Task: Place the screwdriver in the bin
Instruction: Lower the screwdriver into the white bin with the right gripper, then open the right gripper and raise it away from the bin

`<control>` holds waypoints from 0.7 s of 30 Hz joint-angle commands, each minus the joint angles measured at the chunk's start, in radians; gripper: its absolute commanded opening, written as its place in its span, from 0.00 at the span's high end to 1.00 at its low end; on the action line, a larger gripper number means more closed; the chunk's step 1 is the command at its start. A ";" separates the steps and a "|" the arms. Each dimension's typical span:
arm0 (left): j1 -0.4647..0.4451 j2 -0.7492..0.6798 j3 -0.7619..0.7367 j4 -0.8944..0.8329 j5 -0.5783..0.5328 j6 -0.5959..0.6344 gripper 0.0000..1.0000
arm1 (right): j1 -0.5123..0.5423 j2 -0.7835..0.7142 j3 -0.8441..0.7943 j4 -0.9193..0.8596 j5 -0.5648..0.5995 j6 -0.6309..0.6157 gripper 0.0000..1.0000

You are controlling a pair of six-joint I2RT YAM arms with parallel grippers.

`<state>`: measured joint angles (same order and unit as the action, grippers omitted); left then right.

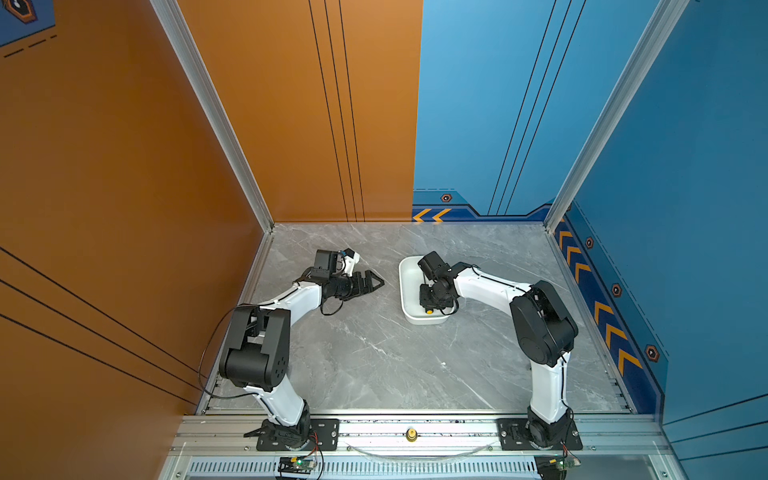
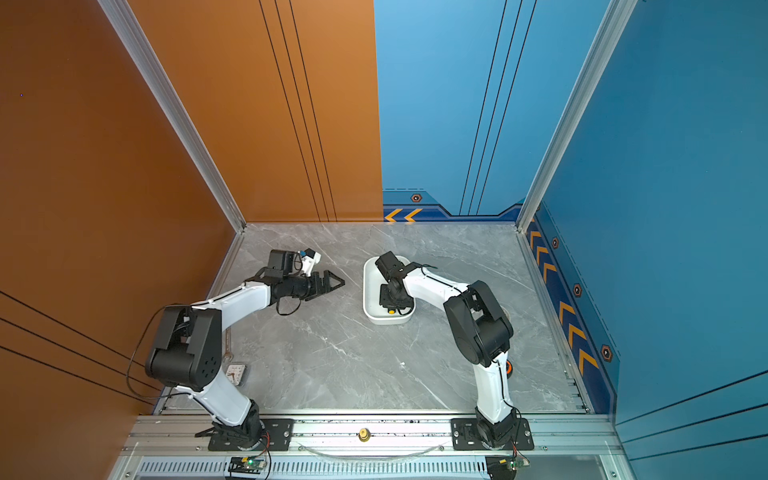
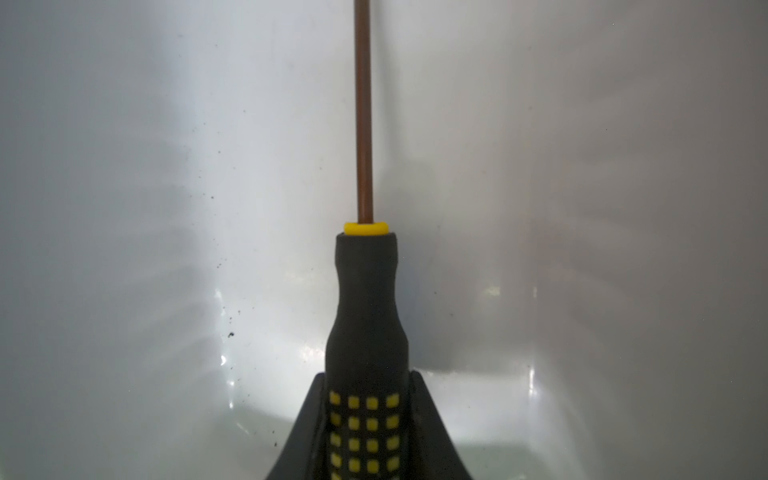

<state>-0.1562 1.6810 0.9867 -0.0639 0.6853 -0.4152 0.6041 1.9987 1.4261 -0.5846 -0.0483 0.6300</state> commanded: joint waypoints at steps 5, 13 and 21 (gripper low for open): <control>0.006 -0.012 -0.014 -0.005 0.006 0.026 0.02 | 0.002 0.020 0.025 -0.020 0.030 0.015 0.87; 0.012 -0.010 -0.009 -0.043 -0.012 0.055 0.02 | 0.003 0.025 0.037 -0.020 0.027 0.012 0.55; 0.014 -0.033 -0.016 -0.046 -0.028 0.059 0.02 | 0.002 -0.011 0.065 -0.054 0.035 -0.004 0.41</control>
<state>-0.1493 1.6810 0.9821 -0.0864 0.6804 -0.3824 0.6041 2.0071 1.4570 -0.5884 -0.0475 0.6327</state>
